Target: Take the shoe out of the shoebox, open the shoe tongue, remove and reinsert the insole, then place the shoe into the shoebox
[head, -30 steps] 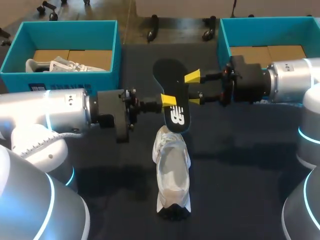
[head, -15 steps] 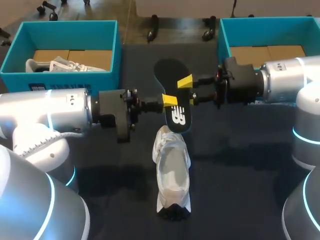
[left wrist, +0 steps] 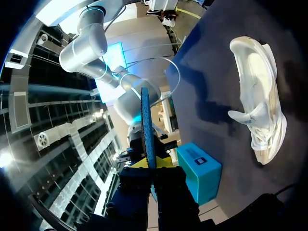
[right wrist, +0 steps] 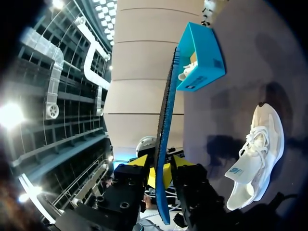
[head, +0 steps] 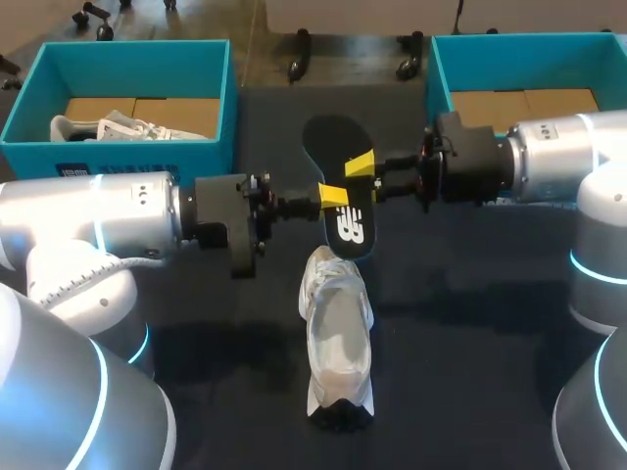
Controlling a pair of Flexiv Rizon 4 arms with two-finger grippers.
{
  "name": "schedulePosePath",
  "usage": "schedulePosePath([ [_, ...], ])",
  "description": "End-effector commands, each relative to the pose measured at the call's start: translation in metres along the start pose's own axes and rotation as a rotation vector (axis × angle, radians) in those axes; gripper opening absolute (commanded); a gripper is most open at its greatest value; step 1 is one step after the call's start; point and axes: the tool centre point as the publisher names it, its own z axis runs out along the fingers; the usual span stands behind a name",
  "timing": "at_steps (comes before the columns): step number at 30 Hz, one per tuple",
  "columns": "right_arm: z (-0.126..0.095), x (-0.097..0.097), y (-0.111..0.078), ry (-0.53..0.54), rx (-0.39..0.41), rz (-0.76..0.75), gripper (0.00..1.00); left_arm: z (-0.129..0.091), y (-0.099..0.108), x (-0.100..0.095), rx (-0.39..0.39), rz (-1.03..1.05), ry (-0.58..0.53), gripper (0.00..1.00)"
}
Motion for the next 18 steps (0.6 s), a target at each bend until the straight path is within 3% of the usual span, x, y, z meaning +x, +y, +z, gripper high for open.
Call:
schedulePosePath([
  [1,0.0045,-0.0014,0.0023,0.0,0.003,0.001,0.27,0.0007,-0.0007,0.0016,0.0,0.004,-0.004,0.0],
  [18,0.005,0.0026,0.0026,0.002,-0.002,-0.014,0.15,0.0016,0.0002,0.0022,0.0,0.004,-0.003,0.0],
])
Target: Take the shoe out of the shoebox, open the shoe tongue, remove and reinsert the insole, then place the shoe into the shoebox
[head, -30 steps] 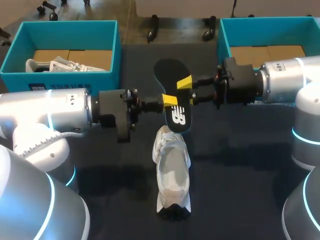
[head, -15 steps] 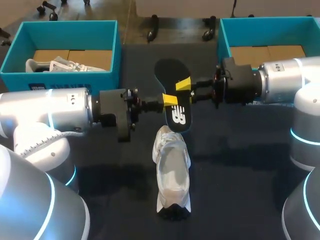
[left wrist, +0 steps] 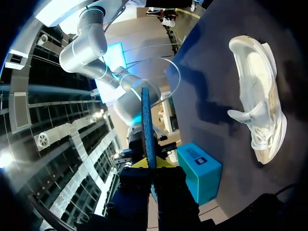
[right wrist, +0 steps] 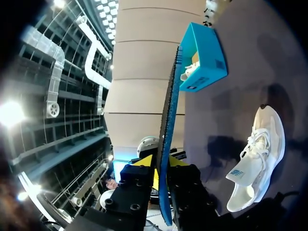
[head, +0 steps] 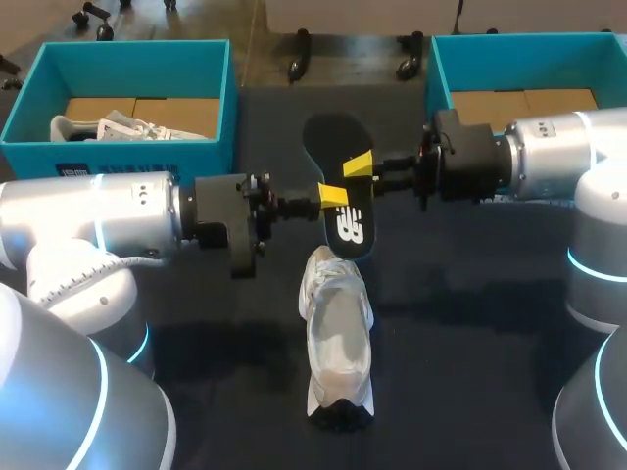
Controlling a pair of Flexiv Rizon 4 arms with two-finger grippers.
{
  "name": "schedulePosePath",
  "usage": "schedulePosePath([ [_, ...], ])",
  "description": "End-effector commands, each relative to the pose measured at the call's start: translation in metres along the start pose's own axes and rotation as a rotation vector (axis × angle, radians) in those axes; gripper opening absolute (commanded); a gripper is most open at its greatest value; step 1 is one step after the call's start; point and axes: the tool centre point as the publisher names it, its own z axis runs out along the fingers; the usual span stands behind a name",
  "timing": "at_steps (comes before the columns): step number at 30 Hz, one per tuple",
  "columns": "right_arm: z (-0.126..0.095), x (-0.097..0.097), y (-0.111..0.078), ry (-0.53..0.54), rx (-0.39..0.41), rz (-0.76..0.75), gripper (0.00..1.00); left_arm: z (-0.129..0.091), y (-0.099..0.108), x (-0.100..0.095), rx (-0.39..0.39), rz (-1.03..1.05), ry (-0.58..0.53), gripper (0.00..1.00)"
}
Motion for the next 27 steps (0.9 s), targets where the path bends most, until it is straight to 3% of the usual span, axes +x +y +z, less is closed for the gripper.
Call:
schedulePosePath([
  [1,0.0029,-0.0005,0.0003,-0.001,-0.002,0.0,0.15,0.0015,-0.0007,0.0012,-0.001,0.003,-0.001,0.0],
  [27,0.002,-0.0015,0.0009,0.002,-0.001,0.002,0.16,0.0015,-0.0014,0.0022,0.001,0.004,-0.003,0.0],
])
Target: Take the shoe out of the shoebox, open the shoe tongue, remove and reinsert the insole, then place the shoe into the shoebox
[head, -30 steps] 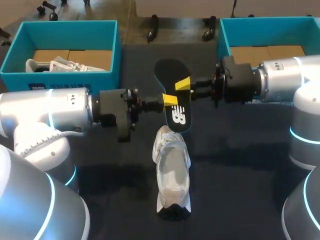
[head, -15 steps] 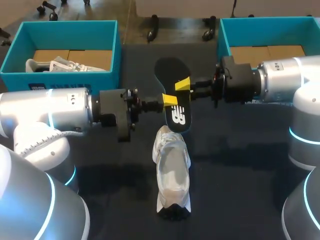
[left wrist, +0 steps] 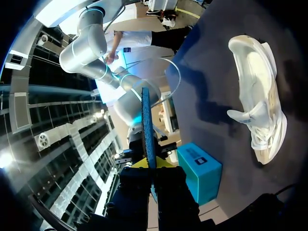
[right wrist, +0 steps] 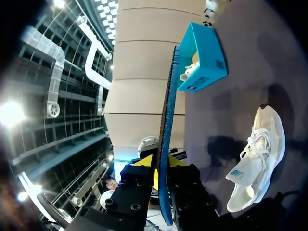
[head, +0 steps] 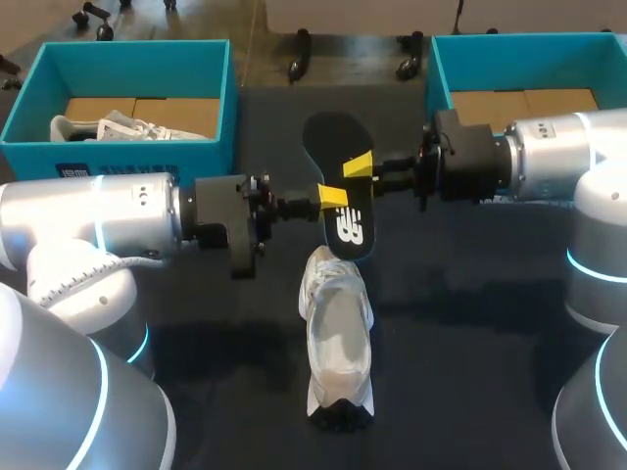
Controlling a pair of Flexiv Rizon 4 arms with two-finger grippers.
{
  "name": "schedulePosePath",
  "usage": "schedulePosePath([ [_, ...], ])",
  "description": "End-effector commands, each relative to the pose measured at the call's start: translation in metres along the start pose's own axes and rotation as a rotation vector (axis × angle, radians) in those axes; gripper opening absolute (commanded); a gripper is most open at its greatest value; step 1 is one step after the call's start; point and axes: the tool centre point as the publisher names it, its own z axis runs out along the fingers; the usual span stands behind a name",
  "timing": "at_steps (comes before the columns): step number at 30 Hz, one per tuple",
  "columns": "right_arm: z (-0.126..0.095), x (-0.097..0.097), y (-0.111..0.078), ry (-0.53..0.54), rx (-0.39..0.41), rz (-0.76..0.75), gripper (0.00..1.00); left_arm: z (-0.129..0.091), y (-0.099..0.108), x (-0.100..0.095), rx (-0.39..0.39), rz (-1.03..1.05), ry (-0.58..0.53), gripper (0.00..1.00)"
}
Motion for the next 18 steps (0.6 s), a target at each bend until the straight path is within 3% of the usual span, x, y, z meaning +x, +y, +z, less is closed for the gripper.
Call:
schedulePosePath([
  [1,0.0018,-0.0006,0.0005,-0.001,-0.001,0.0,0.16,0.0017,-0.0007,0.0007,-0.001,0.002,0.0,0.0],
  [18,0.001,-0.0011,0.0008,0.01,-0.025,0.003,0.16,0.0017,-0.0007,0.0007,-0.001,0.002,0.0,0.0],
])
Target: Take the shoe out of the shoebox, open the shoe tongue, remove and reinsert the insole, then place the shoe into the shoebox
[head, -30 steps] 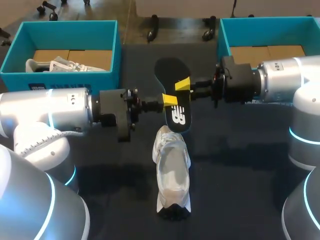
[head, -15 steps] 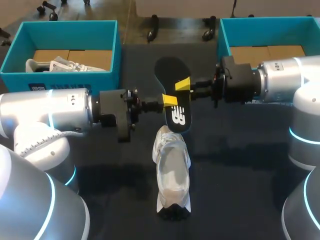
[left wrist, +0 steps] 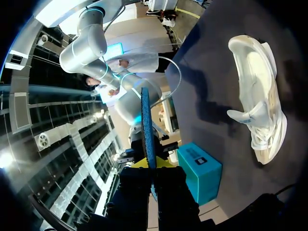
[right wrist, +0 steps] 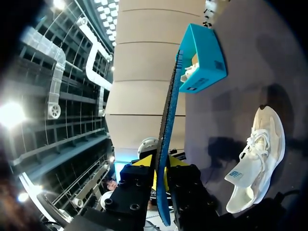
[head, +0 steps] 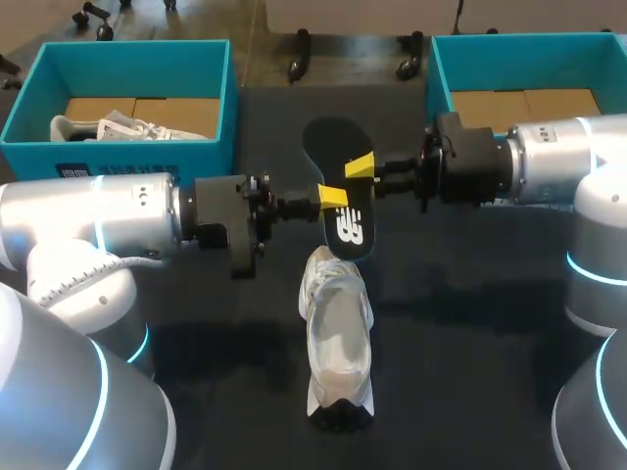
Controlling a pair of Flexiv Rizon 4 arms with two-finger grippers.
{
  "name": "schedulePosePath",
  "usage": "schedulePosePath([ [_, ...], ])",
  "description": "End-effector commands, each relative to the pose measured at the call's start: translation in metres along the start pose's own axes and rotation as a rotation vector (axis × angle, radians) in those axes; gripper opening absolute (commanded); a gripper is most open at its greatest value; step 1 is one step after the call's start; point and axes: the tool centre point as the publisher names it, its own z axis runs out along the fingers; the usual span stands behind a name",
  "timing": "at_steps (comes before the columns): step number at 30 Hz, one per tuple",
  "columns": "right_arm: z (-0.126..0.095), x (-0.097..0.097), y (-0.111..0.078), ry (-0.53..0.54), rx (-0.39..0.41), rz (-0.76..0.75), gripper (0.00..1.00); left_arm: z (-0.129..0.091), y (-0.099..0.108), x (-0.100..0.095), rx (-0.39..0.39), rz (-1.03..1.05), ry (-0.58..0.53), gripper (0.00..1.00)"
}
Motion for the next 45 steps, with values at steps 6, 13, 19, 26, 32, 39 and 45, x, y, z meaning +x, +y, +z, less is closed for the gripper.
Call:
schedulePosePath([
  [6,0.003,0.003,0.0,-0.001,-0.019,-0.003,0.13,0.002,-0.001,0.001,-0.001,0.002,0.0,0.0],
  [13,0.003,0.001,0.0,0.003,-0.023,0.008,0.0,0.002,-0.001,0.001,-0.001,0.002,0.0,0.0],
  [19,0.004,0.0,-0.001,0.007,-0.023,0.011,0.0,0.001,-0.001,-0.001,-0.001,0.0,0.004,1.0],
  [26,0.001,-0.005,-0.002,0.01,-0.028,0.013,0.0,-0.029,-0.006,-0.018,0.008,-0.023,0.013,1.0],
  [32,0.003,-0.01,-0.003,0.013,-0.015,0.01,0.0,-0.068,0.0,-0.025,0.055,-0.077,0.127,1.0],
  [39,0.005,-0.014,-0.002,0.011,-0.016,0.003,0.0,-0.098,0.013,-0.022,0.121,-0.19,0.297,1.0],
  [45,0.005,-0.014,-0.002,0.011,-0.016,0.003,0.0,-0.105,0.023,-0.017,0.143,-0.145,0.45,1.0],
])
